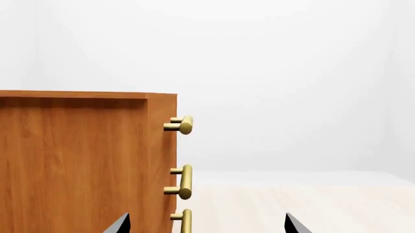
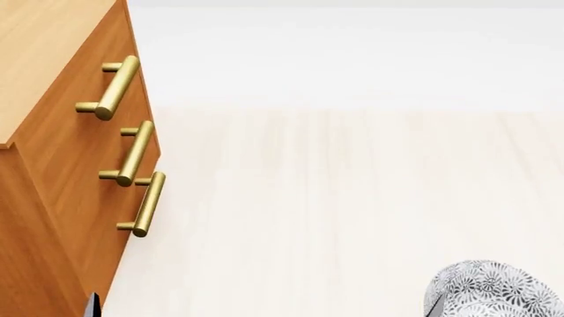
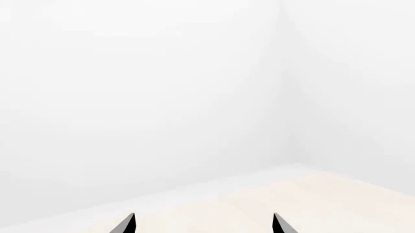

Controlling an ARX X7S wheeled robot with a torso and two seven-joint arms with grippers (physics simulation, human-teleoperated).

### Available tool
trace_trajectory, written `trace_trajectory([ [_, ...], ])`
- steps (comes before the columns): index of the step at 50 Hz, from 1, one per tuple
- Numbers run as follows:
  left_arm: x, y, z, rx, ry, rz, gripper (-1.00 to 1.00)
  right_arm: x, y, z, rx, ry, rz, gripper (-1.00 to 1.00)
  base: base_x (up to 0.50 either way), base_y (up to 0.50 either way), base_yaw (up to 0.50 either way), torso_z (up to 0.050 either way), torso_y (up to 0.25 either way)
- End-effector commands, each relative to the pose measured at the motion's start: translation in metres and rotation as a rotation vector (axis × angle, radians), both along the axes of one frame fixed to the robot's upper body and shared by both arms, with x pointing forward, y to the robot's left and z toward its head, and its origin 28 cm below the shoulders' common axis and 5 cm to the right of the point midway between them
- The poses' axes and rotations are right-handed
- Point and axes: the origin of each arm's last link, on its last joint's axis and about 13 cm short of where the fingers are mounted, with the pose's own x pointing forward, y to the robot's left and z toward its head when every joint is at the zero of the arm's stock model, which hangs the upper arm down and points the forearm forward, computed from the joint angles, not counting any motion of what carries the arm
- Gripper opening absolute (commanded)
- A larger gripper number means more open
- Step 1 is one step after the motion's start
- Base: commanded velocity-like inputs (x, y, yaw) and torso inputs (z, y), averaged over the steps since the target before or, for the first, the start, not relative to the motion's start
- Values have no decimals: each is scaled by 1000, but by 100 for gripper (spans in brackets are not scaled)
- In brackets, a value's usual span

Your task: Put the bowl on top of the cabinet.

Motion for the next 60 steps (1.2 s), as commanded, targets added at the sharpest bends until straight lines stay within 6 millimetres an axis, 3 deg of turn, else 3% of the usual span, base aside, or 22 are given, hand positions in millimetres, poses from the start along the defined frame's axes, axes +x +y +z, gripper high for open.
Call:
trace_trajectory([
  [1, 1, 0, -1, -1, 4, 3, 100, -5, -11, 4, 106, -91, 25, 100, 0, 0, 0, 0, 0],
  [10, 2, 0, -1, 0, 6, 4, 100, -6, -25, 2, 272, -59, -10, 100, 0, 0, 0, 0, 0],
  [22, 2, 1, -1, -1, 7, 8, 100, -11, -35, 1, 404, -141, 180, 100, 0, 0, 0, 0, 0],
  [41, 4, 1, -2, -2, 12, 9, 100, -20, -47, -5, 543, -216, -1, 100, 0, 0, 0, 0, 0],
  [60, 4, 1, -2, -2, 13, 12, 100, -23, -51, -10, 628, -238, -45, 100, 0, 0, 0, 0, 0],
])
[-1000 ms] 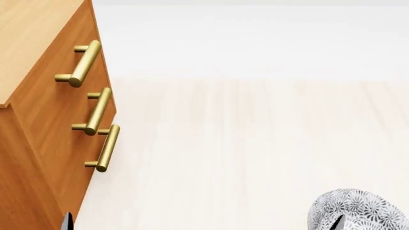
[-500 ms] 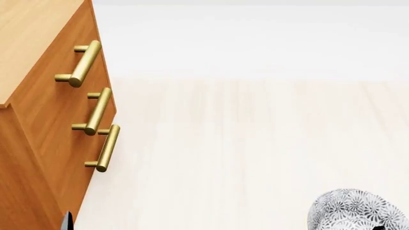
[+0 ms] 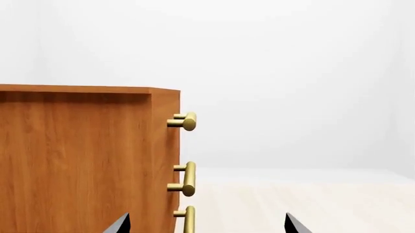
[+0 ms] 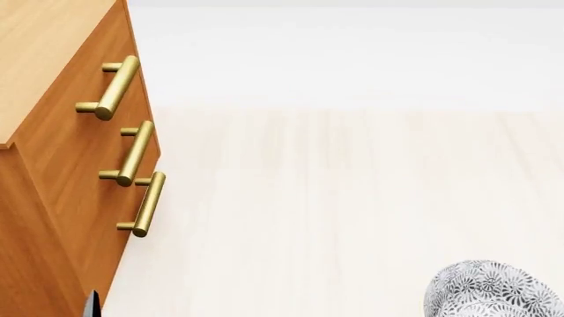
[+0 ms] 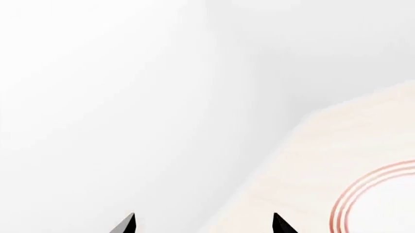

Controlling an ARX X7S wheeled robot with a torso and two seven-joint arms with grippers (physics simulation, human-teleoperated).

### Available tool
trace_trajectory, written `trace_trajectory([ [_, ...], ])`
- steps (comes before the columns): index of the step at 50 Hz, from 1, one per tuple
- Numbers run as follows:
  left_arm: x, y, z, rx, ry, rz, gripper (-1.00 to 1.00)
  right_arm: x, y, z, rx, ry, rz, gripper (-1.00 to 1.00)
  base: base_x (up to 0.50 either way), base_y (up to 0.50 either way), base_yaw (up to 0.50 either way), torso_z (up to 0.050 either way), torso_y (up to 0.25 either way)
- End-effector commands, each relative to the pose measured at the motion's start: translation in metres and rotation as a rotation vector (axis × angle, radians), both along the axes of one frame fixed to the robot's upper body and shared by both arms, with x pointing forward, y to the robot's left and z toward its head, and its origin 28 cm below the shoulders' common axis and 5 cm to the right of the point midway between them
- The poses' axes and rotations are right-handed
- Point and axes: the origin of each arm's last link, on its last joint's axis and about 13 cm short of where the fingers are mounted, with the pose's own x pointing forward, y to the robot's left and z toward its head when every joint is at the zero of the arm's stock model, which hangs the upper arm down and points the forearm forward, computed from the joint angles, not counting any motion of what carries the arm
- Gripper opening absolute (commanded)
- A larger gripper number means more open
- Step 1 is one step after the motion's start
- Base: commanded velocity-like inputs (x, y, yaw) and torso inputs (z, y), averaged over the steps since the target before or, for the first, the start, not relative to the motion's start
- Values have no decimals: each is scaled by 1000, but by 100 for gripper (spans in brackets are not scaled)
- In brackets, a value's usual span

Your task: Put the bowl on top of the cabinet.

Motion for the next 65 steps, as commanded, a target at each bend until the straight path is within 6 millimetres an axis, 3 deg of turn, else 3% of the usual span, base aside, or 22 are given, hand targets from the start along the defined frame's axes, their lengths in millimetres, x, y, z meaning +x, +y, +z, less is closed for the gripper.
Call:
trace_trajectory([
  [1, 0, 0, 0, -1, 1, 1, 100, -1, -4, -4, 66, 0, -28, 100, 0, 0, 0, 0, 0],
  [35, 1, -1, -2, 2, 9, -1, 100, 16, -18, -24, 190, 94, -18, 100, 0, 0, 0, 0, 0],
  [65, 2, 0, -2, 3, 9, 3, 100, 18, -24, -34, 270, 135, -68, 100, 0, 0, 0, 0, 0],
])
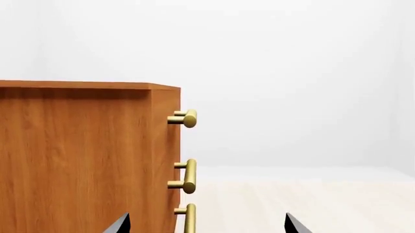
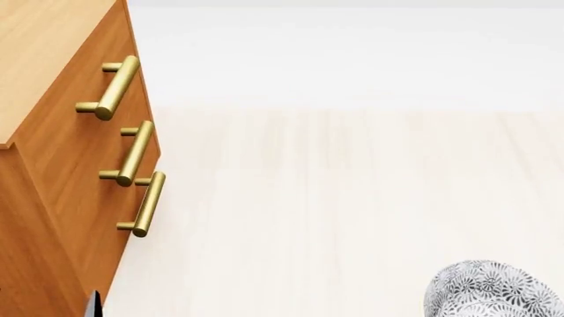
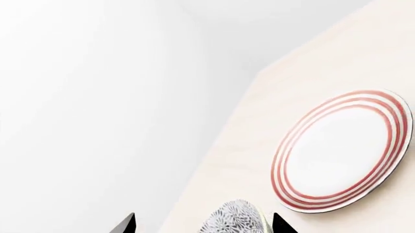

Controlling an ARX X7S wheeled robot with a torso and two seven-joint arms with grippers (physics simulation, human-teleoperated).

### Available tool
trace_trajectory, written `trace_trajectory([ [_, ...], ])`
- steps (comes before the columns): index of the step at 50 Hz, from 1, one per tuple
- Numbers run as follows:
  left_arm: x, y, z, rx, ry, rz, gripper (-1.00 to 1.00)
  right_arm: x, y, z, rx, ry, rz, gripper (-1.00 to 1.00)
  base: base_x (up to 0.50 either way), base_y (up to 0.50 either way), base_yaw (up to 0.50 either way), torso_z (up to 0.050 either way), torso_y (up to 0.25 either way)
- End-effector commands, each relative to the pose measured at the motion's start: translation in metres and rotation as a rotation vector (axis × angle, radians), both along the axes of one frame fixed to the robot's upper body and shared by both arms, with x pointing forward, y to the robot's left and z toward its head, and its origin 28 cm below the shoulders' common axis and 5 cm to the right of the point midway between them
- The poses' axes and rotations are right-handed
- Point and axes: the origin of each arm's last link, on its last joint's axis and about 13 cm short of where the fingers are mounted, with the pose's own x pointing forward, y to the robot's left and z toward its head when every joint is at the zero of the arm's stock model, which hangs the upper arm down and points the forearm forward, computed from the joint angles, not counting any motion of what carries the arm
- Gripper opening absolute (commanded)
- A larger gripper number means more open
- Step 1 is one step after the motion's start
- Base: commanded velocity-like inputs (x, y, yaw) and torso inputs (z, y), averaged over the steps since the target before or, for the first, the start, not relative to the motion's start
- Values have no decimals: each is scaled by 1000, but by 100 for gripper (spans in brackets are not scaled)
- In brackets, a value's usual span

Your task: Put the bowl on top of the cabinet.

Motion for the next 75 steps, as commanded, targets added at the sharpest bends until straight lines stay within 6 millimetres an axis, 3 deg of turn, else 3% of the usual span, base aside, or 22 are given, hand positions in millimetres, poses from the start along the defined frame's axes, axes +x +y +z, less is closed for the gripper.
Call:
trace_trajectory([
  [1, 0, 0, 0, 0, 0, 1, 100, 1, -3, -4, 38, 21, -20, 100, 0, 0, 0, 0, 0],
  [75, 1, -2, -4, 11, 9, -5, 100, 43, -12, -40, 34, 263, 119, 100, 0, 0, 0, 0, 0],
])
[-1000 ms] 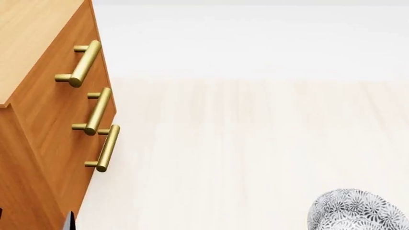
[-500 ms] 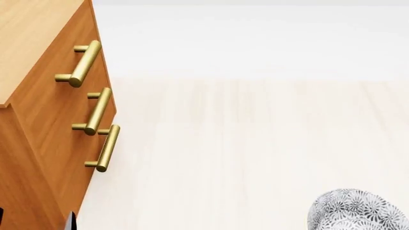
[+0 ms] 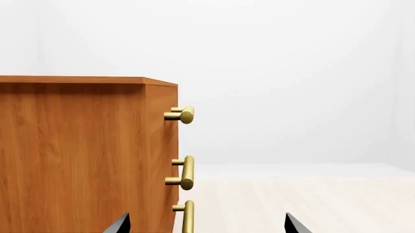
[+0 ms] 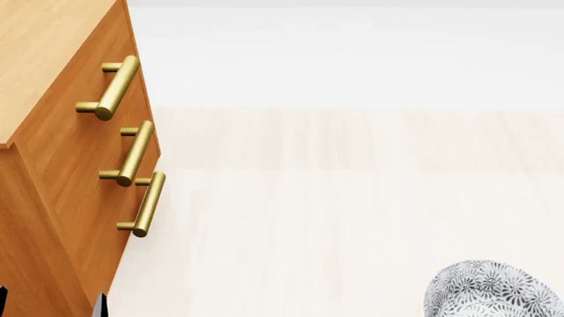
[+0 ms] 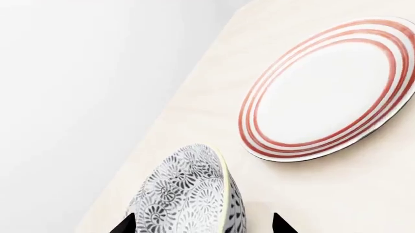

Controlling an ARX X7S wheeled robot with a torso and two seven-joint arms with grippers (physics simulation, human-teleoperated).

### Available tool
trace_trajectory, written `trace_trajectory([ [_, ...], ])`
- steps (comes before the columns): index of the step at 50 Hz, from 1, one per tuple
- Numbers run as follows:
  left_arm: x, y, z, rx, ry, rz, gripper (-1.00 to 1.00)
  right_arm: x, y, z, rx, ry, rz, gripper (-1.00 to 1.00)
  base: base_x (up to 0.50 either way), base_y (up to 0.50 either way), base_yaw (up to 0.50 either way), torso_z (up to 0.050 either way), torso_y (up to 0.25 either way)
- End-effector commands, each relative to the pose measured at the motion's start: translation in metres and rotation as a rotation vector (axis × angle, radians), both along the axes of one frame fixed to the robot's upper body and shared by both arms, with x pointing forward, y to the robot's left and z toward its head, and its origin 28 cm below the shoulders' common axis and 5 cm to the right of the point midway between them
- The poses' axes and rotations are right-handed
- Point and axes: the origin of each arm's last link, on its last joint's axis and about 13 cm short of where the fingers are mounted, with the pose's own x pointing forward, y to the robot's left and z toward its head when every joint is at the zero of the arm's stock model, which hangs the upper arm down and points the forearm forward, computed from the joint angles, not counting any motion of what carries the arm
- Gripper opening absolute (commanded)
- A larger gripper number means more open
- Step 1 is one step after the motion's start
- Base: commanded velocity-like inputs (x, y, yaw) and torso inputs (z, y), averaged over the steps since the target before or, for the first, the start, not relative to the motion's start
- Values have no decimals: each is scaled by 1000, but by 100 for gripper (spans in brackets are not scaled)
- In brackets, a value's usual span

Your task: Put the bowl on top of the cabinet.

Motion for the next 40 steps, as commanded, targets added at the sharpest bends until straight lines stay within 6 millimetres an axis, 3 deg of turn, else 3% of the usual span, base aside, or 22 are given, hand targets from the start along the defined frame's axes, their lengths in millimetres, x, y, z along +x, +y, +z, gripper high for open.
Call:
trace_trajectory([
  [1, 0, 0, 0, 1, 1, 0, 100, 5, -1, -5, 2, 26, 23, 100, 0, 0, 0, 0, 0],
  [40, -1, 1, 1, 5, -6, 3, 100, 14, 0, -16, 15, 77, 68, 100, 0, 0, 0, 0, 0],
])
